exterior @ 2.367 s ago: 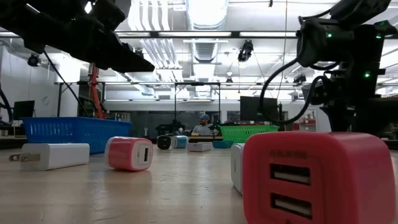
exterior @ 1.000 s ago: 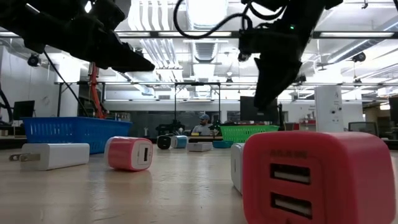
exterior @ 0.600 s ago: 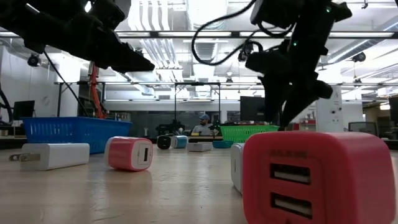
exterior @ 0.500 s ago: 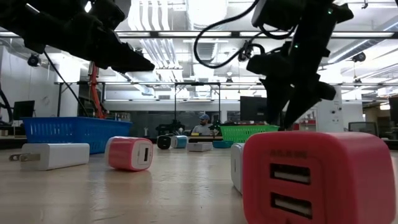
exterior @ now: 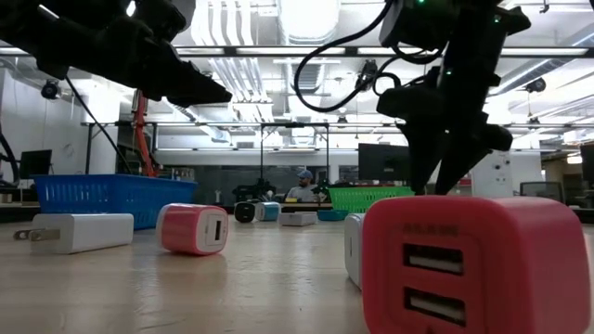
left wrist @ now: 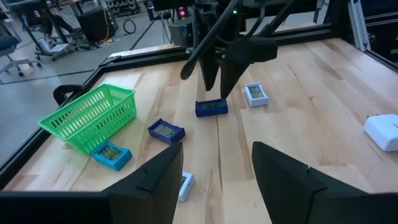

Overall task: Pick & Place Office items
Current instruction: Put the right blue digital clock into the green basket

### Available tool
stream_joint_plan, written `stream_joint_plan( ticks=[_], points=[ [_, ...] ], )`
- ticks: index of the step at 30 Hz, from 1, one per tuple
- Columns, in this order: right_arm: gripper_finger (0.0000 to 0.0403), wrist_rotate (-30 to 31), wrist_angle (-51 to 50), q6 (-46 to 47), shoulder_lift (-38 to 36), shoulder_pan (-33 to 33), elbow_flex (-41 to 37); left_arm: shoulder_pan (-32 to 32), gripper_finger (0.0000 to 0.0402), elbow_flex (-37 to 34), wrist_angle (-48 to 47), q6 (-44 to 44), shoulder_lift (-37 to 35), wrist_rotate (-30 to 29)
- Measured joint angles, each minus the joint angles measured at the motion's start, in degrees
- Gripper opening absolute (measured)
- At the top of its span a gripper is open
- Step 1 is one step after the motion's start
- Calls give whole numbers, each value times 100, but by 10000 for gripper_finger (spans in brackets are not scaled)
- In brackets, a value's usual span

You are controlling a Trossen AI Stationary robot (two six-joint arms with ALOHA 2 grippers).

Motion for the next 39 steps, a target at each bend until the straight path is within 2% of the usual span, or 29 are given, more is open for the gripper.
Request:
stream_joint_plan(
  ticks=[4, 8, 11, 20, 28, 39],
  points=[
    [219, -125, -11, -165, 0, -1, 0, 0, 195, 0, 2, 72, 0, 6],
    [219, -574, -48, 52, 19, -26, 0, 0, 195, 0, 2, 140, -1, 60],
    [224, -602, -110, 57, 77, -30, -2, 0, 195, 0, 2, 140, -2, 163],
    [292, -771, -83, -15, 345, -171, 1, 2, 195, 0, 43, 25, -4, 396],
    [336, -754, -6, -121, 411, -327, 78, -2, 195, 0, 44, -58, -4, 451],
    [347, -473, 139, 32, 412, -435, 26, -7, 195, 0, 42, -122, -4, 497]
  ],
)
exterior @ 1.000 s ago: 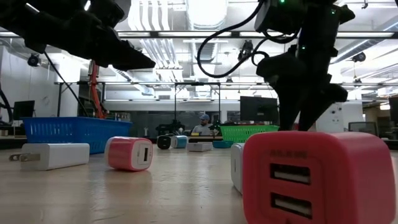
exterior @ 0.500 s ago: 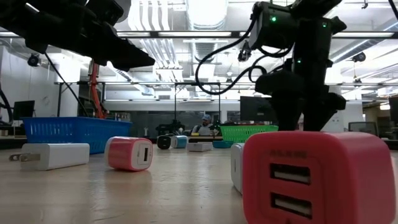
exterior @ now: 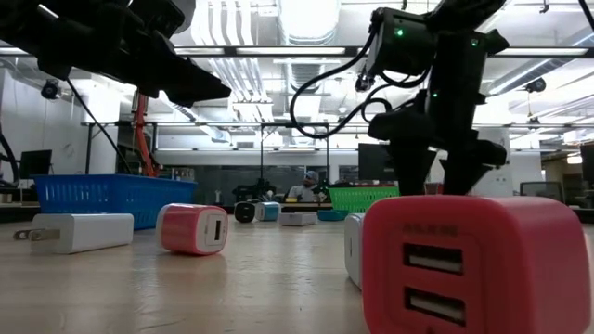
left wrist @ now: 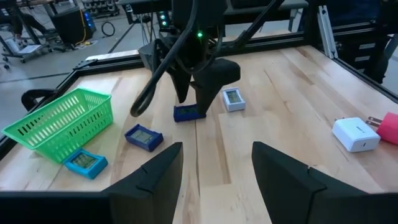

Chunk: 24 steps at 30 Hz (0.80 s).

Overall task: Pick & Place Office items
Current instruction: Put the right blue digital clock into the green basket

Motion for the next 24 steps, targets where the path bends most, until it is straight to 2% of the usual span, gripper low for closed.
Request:
stream_joint_plan(
  ticks=[13, 24],
  points=[
    [347, 25, 233, -57, 458, -17, -2, 0, 195, 0, -32, -22, 0, 1],
    [340, 20, 274, -148, 489, -20, 68, 0, 195, 0, -87, -20, 0, 20]
  ],
)
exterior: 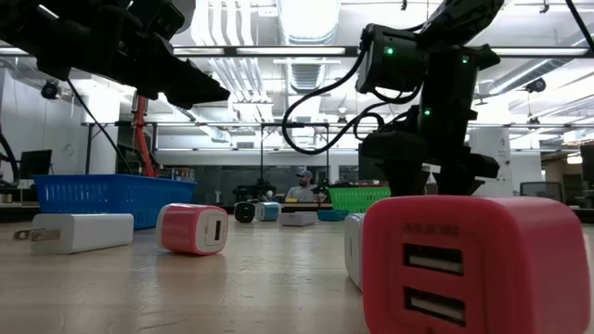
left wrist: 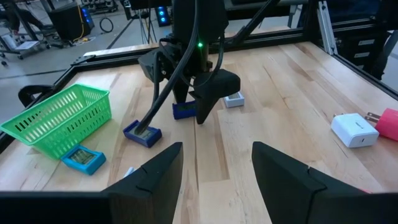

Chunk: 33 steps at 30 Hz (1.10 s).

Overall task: Pick & Place Office items
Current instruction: Put the right blue digital clock into the green basket

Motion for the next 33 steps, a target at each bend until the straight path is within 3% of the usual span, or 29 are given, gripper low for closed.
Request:
stream_joint_plan(
  ticks=[33],
  points=[
    [324, 7, 24, -26, -11, 4, -93, 0, 195, 0, 0, 2, 2, -2]
  ],
)
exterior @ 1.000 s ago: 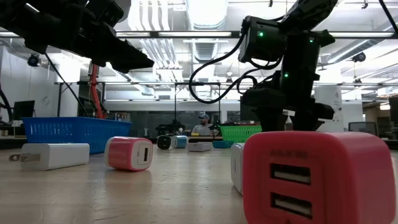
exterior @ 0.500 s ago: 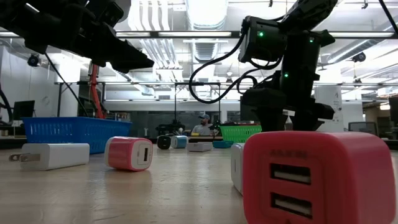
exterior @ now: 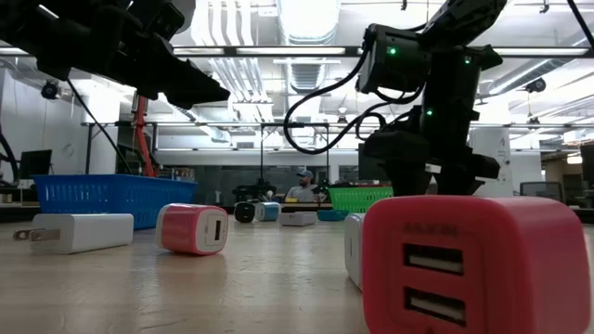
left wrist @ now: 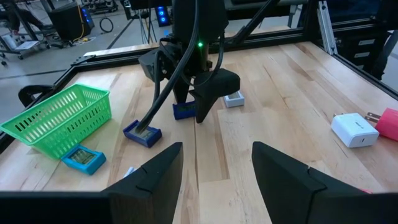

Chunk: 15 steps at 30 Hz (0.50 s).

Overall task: Pick & Place Office items
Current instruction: Put the right blue digital clock into the green basket

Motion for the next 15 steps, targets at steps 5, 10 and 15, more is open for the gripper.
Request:
stream_joint_plan(
  ticks=[5, 10, 15],
  points=[
    [299, 7, -21, -1, -2, 0, -21, 0, 195, 0, 0, 0, 0, 0],
    [243, 5, -31, -26, -1, 6, -25, 0, 195, 0, 0, 0, 0, 0],
    [174, -13, -1, -131, 2, 30, -25, 0, 195, 0, 0, 0, 0, 0]
  ],
)
